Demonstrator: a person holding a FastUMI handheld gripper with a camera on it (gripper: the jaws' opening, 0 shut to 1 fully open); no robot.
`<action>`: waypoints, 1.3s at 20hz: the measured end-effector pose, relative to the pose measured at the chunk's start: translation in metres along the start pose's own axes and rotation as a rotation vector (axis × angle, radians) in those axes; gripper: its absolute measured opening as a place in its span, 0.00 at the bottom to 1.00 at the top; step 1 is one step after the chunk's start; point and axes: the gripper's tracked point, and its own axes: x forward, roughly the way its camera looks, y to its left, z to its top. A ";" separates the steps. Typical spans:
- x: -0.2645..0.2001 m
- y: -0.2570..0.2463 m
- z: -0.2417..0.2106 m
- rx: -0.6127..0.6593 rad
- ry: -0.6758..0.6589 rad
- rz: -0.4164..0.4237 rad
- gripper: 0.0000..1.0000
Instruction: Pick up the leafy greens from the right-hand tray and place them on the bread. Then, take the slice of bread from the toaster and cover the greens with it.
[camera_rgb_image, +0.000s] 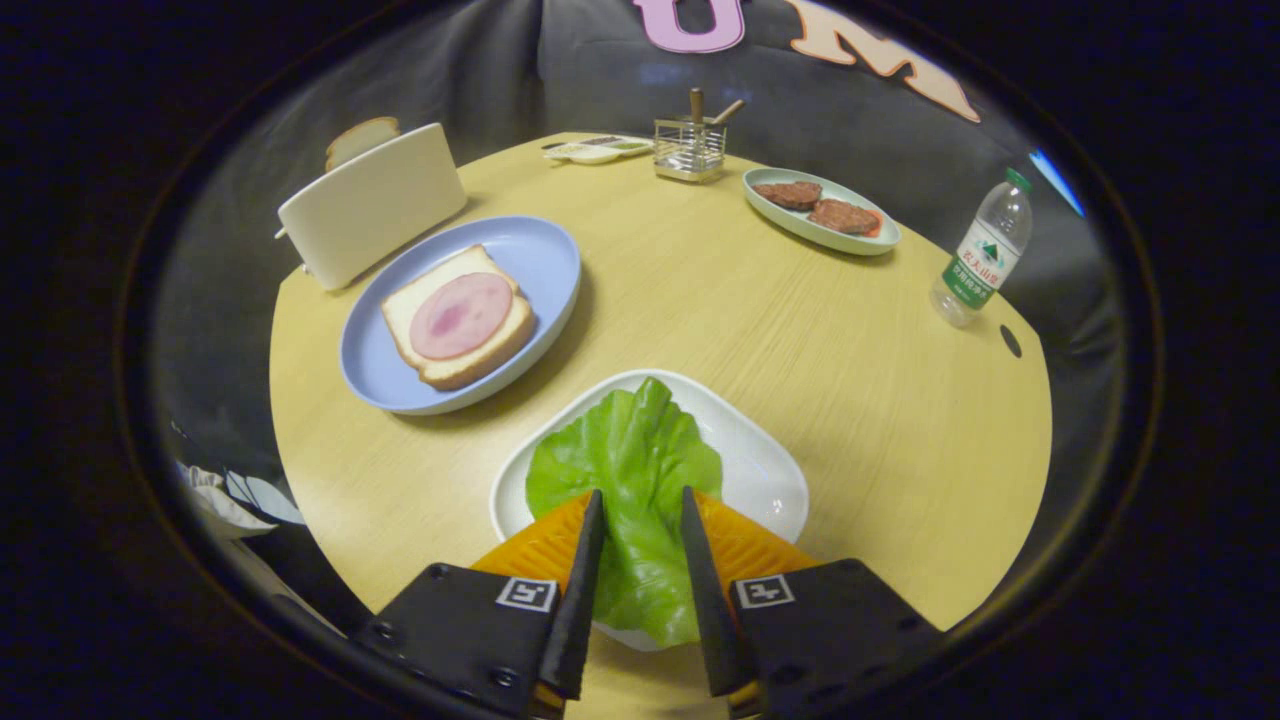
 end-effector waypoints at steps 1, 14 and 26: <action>-0.001 0.002 0.000 0.003 0.003 -0.001 0.44; -0.031 0.010 0.017 0.085 -0.052 -0.060 0.17; -0.060 0.059 0.076 0.016 -0.132 -0.063 0.17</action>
